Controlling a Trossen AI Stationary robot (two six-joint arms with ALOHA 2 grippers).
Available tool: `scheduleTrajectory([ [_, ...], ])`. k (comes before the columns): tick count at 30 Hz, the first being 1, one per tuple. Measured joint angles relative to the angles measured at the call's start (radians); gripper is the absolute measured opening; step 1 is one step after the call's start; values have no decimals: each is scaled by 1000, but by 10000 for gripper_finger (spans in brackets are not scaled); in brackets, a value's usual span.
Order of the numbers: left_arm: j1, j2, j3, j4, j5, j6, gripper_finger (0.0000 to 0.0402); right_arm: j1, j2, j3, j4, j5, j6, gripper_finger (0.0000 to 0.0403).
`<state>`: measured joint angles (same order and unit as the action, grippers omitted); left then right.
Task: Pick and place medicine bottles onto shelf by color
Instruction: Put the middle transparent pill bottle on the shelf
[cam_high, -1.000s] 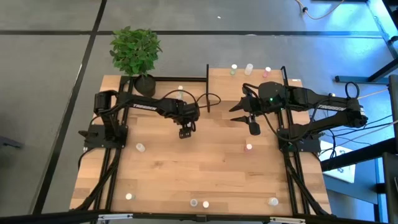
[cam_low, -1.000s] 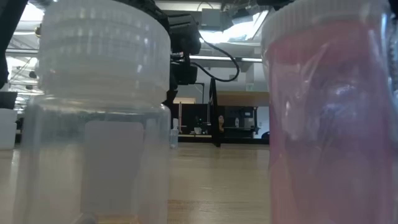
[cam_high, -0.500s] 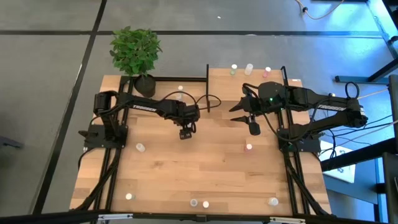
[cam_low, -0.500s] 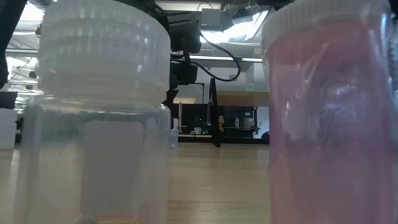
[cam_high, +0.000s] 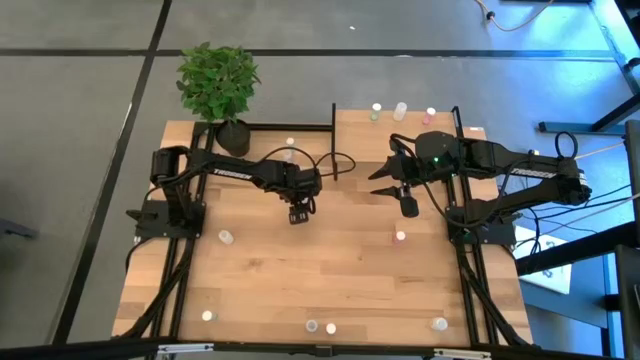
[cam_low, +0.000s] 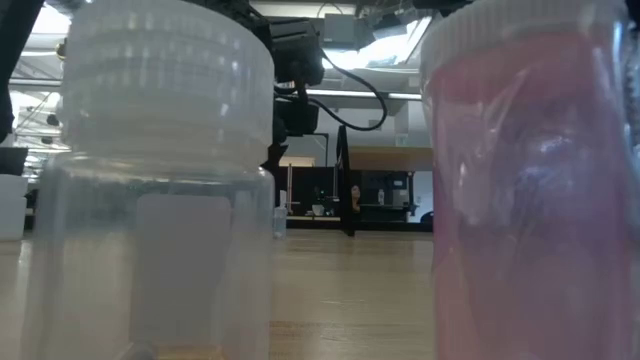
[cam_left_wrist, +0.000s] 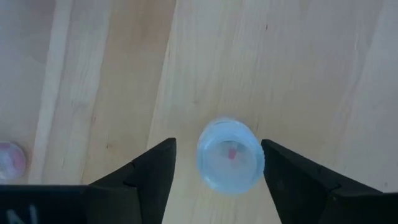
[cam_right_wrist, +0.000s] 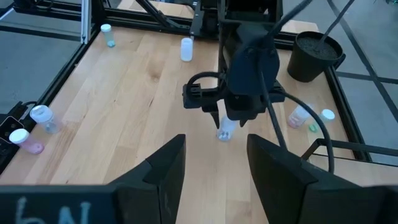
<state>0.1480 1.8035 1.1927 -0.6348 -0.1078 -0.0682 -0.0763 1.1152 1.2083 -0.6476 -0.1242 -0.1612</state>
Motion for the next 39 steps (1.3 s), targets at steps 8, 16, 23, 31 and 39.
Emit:
scheduleTrajectory([
  [8,3,26,0,3,62,-16,222,0,0,0,0,0,0,174],
  [16,4,26,0,19,45,-8,197,0,0,0,0,0,0,174],
  [23,4,26,0,24,42,-8,157,0,0,0,0,0,0,174],
  [31,2,24,0,22,40,-9,136,0,0,0,0,0,0,174],
  [39,1,-24,0,-24,72,-57,134,0,0,0,0,0,0,174],
])
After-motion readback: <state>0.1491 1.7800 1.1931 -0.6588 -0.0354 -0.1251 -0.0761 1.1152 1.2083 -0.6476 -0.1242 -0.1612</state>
